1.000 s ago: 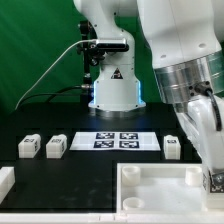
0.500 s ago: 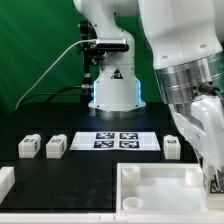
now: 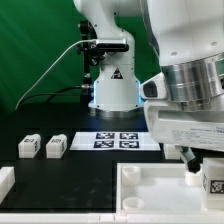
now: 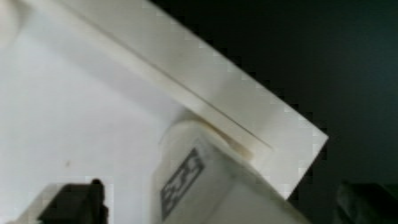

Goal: Assemble one leg

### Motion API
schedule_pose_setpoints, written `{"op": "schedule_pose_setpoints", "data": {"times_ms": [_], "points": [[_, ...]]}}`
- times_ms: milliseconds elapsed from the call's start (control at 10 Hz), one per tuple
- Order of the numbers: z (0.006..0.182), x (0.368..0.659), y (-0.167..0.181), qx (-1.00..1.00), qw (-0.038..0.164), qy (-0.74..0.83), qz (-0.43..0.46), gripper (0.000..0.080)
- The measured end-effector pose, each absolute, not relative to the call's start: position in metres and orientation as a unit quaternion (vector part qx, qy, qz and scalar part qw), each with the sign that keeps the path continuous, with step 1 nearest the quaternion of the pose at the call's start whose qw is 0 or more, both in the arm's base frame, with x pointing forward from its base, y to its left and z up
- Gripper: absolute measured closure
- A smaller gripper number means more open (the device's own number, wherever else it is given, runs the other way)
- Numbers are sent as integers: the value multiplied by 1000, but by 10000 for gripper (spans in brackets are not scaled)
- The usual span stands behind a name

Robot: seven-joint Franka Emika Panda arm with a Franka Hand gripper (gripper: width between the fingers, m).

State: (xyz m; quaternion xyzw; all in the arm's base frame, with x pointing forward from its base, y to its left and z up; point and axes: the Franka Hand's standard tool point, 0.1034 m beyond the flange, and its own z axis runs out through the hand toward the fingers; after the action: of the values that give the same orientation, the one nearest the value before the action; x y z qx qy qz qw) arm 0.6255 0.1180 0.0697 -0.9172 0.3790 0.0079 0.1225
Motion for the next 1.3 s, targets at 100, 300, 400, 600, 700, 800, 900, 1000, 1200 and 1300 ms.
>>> {"op": "schedule_pose_setpoints", "data": {"times_ms": [100,300,400,600,700,800,900,1000,1200,1300], "points": [[70,625,118,-933,123,339,3,150],[71,627,118,-973,107,204,-15,150],[72,628,117,-988,98,120,-27,150],[72,629,118,-984,100,145,-26,278],[72,629,118,-980,101,169,-24,413],[72,629,118,-973,102,205,-20,413],[72,629,116,-966,101,238,-16,494],[72,629,116,-949,104,299,-9,494],[73,630,114,-880,112,461,6,495],[71,629,115,-827,116,550,17,495]]}}
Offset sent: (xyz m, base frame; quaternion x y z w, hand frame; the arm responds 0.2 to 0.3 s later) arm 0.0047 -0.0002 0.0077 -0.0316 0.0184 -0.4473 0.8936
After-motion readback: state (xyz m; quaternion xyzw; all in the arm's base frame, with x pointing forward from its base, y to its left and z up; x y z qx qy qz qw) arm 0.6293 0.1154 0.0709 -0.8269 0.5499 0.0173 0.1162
